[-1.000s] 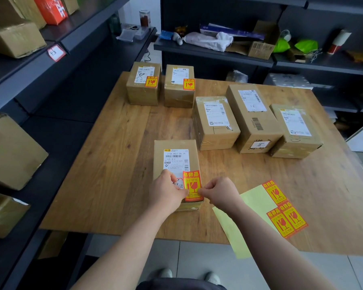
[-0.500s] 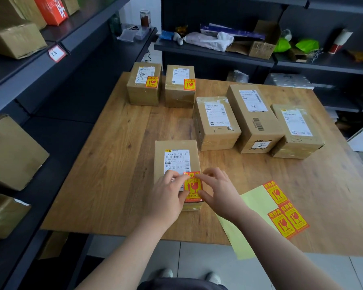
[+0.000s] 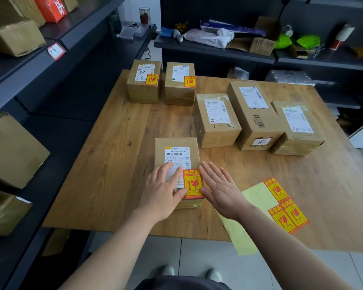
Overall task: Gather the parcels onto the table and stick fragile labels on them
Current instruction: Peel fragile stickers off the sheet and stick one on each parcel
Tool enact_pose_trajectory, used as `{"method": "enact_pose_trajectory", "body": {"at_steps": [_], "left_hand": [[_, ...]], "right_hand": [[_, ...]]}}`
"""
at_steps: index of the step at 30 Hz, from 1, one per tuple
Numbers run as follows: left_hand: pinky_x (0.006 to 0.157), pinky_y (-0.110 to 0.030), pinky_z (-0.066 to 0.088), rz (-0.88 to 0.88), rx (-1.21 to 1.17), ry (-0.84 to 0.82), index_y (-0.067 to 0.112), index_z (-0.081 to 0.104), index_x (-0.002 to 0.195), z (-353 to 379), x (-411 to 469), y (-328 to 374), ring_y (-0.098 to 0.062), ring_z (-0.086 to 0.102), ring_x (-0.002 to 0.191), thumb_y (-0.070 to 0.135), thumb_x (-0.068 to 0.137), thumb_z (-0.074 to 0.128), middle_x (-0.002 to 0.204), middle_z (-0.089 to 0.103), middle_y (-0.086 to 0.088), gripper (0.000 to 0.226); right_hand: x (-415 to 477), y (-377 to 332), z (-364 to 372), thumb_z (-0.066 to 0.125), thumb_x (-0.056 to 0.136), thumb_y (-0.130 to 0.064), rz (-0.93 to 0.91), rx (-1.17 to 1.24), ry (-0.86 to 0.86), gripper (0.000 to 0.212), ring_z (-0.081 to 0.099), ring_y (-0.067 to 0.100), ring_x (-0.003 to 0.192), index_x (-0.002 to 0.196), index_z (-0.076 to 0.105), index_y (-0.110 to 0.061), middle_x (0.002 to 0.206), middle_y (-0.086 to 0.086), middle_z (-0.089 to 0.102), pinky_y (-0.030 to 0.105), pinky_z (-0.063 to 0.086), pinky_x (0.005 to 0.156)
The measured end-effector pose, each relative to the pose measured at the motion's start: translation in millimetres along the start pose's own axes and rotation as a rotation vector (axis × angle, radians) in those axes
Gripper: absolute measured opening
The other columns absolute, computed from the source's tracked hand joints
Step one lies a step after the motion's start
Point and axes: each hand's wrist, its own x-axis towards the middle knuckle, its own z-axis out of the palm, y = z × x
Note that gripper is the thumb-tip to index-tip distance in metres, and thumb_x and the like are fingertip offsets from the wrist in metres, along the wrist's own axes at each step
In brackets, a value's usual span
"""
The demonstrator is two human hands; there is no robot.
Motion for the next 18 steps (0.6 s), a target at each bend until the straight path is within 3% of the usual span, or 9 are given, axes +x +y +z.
{"method": "enact_pose_trajectory", "body": {"at_steps": [3, 6, 9, 14, 18], "left_hand": [[0.120, -0.040, 0.010, 0.040, -0.185, 0.007, 0.023, 0.006, 0.152, -2, -4, -8, -0.011, -0.008, 0.145, 0.051, 0.096, 0.037, 0.159, -0.002, 0.008, 0.070], [0.120, -0.033, 0.004, 0.054, -0.265, 0.020, 0.018, 0.002, 0.153, -1, -6, -13, -0.005, -0.013, 0.144, 0.043, 0.098, 0.040, 0.159, -0.006, 0.010, 0.071], [0.120, -0.033, 0.003, 0.063, -0.219, 0.012, 0.019, -0.003, 0.152, 3, -7, -14, -0.004, -0.017, 0.143, 0.046, 0.099, 0.033, 0.158, -0.012, 0.010, 0.070], [0.117, -0.030, -0.008, 0.049, -0.150, -0.013, 0.019, -0.013, 0.150, 6, -9, -12, -0.006, -0.025, 0.141, 0.048, 0.099, 0.024, 0.156, -0.022, 0.008, 0.070], [0.119, -0.030, -0.006, 0.072, -0.131, -0.011, 0.016, -0.011, 0.150, 7, -8, -14, -0.007, -0.024, 0.141, 0.048, 0.099, 0.024, 0.157, -0.021, 0.006, 0.070]], "right_hand": [[1, -12, -3, 0.010, 0.098, -0.048, 0.039, 0.053, 0.058, 0.062, -0.024, 0.006, 0.142, 0.152, -0.008, -0.023, 0.155, -0.010, -0.017, 0.032, -0.010, 0.119], [10, -28, 0, 0.013, 0.100, -0.044, -0.078, 0.010, 0.054, 0.060, -0.021, 0.008, 0.143, 0.152, -0.005, -0.020, 0.157, -0.007, -0.013, 0.028, -0.011, 0.117], [11, -26, 8, 0.008, 0.097, -0.048, -0.146, -0.066, 0.016, 0.063, -0.018, 0.010, 0.144, 0.152, -0.004, -0.019, 0.159, -0.004, -0.010, 0.034, -0.005, 0.120], [8, -14, 1, -0.001, 0.094, -0.052, 0.024, -0.079, 0.044, 0.067, -0.020, 0.011, 0.144, 0.151, -0.009, -0.019, 0.158, -0.002, -0.014, 0.034, -0.008, 0.119], [18, -41, 14, 0.003, 0.098, -0.049, -0.121, -0.086, 0.045, 0.064, -0.017, 0.012, 0.145, 0.152, -0.003, -0.016, 0.159, -0.001, -0.009, 0.032, -0.009, 0.118]]}}
